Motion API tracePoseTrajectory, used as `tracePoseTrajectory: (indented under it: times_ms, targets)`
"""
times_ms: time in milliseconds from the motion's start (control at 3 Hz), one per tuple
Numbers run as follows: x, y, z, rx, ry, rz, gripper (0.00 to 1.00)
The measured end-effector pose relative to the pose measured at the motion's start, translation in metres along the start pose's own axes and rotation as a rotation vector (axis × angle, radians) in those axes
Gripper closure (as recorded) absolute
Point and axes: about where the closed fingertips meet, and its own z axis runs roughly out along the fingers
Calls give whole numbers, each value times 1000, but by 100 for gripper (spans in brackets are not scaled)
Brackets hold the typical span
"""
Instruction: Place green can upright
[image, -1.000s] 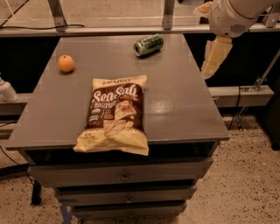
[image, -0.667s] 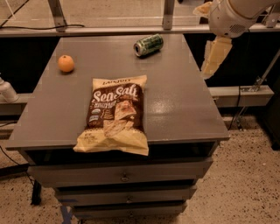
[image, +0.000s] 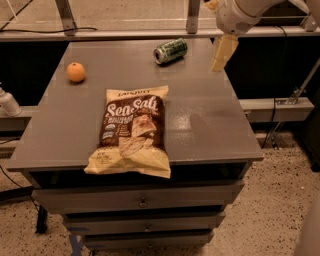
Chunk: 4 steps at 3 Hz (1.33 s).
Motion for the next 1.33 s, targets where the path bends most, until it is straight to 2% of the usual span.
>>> tracePoseTrajectory:
  times_ms: [333, 667, 1000, 1333]
  targets:
    - [-8, -34, 48, -6, -64, 14, 0]
    - [-17, -54, 87, -19, -96, 22, 0]
    - [-19, -75, 101, 41, -88, 20, 0]
    - [-26, -81, 125, 59, -69, 13, 0]
